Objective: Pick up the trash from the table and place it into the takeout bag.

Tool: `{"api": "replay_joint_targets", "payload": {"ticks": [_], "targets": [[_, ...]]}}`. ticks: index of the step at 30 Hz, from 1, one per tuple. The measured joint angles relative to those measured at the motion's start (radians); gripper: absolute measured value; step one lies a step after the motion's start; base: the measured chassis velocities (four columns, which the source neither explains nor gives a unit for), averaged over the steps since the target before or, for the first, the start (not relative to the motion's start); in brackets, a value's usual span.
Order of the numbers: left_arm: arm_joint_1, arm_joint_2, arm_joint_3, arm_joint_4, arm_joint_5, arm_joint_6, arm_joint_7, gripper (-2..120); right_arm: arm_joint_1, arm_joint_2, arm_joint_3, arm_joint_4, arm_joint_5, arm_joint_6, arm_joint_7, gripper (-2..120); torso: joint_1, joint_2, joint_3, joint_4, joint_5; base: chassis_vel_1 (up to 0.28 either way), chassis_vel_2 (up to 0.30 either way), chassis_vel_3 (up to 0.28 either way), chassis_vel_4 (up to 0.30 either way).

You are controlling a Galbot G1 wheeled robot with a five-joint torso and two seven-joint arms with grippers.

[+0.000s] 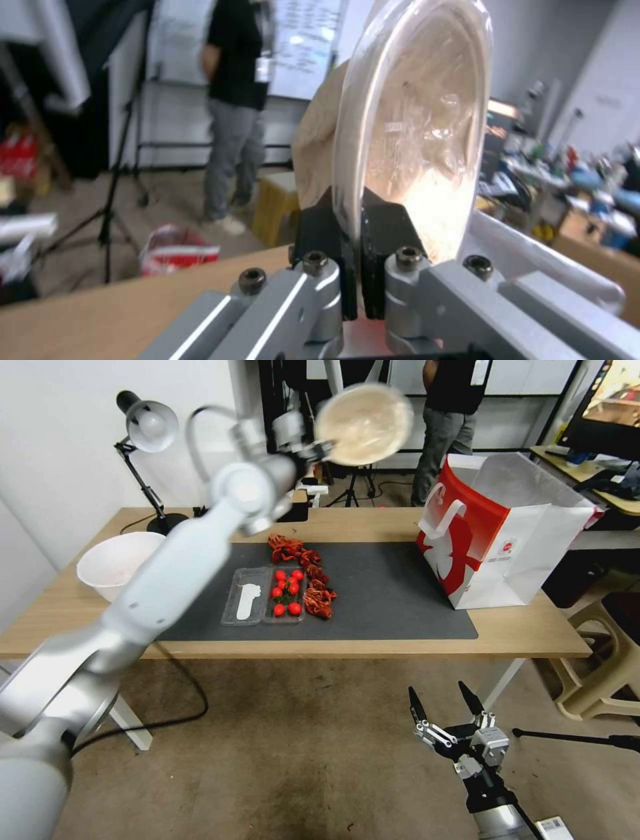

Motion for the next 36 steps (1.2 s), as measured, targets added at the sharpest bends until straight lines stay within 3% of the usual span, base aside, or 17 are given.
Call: {"api": "replay_joint_targets", "payload": {"ticks": [11, 18, 28, 36], "targets": [[-0.097, -0.111, 0.152, 0.054, 0.166, -0.058, 0.035, 0, 0.0, 0.021, 0.001, -0.009, -0.008, 0.009, -0.004, 100, 0.0, 0.0, 0.0, 0.0005, -0.0004, 0.0, 0.0, 0.0, 0.0], [-0.117, -0.123, 0.228, 0.068, 0.363, -0.085, 0.088, 0, 0.0, 0.027, 0.003, -0.011, -0.009, 0.013, -0.005, 100, 0.0, 0.0, 0.0, 0.0007, -0.0006, 0.0, 0.0, 0.0, 0.0], [-0.156, -0.131, 0.282, 0.111, 0.474, -0.086, 0.208, 0, -0.001, 0.028, 0.011, -0.011, -0.008, 0.016, -0.005, 100, 0.0, 0.0, 0.0, 0.0006, -0.0006, 0.0, 0.0, 0.0, 0.0], [-0.167, -0.117, 0.332, 0.136, 0.673, -0.091, 0.284, 0, -0.002, 0.025, 0.012, -0.015, -0.005, 0.02, -0.006, 100, 0.0, 0.0, 0.0, 0.0007, -0.0007, 0.0, 0.0, 0.0, 0.0]]}}
